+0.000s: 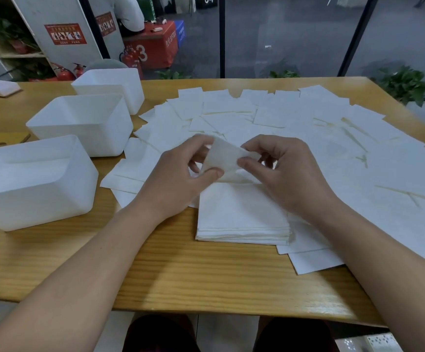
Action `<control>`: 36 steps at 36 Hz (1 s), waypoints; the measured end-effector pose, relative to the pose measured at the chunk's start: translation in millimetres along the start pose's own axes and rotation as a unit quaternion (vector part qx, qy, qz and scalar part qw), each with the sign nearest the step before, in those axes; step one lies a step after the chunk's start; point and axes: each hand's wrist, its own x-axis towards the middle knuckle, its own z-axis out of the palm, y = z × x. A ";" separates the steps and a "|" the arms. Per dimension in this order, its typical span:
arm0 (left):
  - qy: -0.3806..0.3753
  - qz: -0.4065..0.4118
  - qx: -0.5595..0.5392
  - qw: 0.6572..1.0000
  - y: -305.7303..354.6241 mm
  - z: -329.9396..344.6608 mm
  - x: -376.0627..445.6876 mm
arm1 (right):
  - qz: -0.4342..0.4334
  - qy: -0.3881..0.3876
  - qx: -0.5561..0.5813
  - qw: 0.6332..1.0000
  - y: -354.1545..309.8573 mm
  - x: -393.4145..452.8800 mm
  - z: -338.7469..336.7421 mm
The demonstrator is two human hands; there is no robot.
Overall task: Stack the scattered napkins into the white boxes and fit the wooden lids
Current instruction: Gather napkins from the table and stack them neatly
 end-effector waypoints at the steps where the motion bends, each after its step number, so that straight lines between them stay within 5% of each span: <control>1: -0.013 -0.007 0.019 1.000 -0.7 -0.5 -0.4 | 0.001 0.007 0.010 1.000 0.4 0.3 0.0; 9: 0.005 -0.019 0.027 0.999 -7.3 0.0 0.7 | -0.009 0.045 0.091 0.995 -0.9 1.9 -7.9; 16: 0.079 -0.020 -0.081 0.993 -8.1 -5.9 3.7 | 0.082 0.038 0.090 0.992 3.2 3.6 -19.0; 26: 0.032 -0.012 -0.202 0.979 1.9 -16.0 1.2 | 0.114 0.003 0.138 0.984 -9.9 3.4 -24.5; 32: -0.103 -0.044 -0.172 0.979 9.0 -27.1 -6.3 | 0.157 -0.214 0.011 0.964 -9.9 1.4 -43.4; 36: -0.185 -0.059 -0.127 0.973 14.5 -23.5 -8.5 | 0.179 -0.261 0.001 0.949 -10.6 2.0 -49.4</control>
